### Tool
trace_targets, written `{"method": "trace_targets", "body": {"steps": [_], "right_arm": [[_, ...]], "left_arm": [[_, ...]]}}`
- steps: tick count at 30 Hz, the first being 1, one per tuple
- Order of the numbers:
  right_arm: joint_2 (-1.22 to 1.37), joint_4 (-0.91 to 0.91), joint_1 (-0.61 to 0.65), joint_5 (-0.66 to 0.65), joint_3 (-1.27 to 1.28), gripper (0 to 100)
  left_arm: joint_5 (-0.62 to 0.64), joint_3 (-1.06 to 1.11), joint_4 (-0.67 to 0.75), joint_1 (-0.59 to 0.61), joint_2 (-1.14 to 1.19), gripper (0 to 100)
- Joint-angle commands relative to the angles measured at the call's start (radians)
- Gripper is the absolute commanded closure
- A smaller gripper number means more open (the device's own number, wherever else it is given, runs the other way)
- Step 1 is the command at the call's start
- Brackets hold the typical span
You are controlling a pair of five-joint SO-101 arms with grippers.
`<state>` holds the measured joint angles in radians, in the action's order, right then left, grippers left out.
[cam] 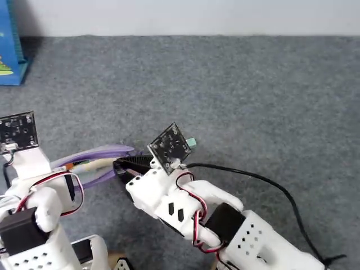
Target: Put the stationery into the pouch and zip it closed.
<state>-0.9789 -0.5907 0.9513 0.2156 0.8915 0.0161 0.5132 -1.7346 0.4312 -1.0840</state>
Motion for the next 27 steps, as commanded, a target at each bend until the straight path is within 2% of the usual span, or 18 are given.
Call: {"method": "trace_targets", "body": {"steps": [1,6,12,16,21,27], "right_arm": [[-0.091,0.01,-0.081,0.006,-0.017,99.1],[-0.282,-0.107,-0.203,0.005,-0.035,99.1],[-0.302,-0.196,-0.351,0.005,-0.035,99.1],[-0.199,-0.202,-0.392,-0.051,-0.035,98.7],[0.024,-0.197,-0.417,-0.126,-0.038,98.1],[0.352,-0.202,-0.418,-0.104,-0.144,82.4]], "left_arm": [[0.011,-0.14,-0.011,-0.008,-0.005,99],[0.048,-0.206,-0.009,-0.008,0.006,99],[0.044,-0.079,0.006,-0.006,0.072,99],[0.02,-0.03,0.017,0.005,0.155,99],[-0.023,-0.03,0.049,0.158,0.23,99],[-0.074,-0.022,0.068,0.229,0.259,99]]}}
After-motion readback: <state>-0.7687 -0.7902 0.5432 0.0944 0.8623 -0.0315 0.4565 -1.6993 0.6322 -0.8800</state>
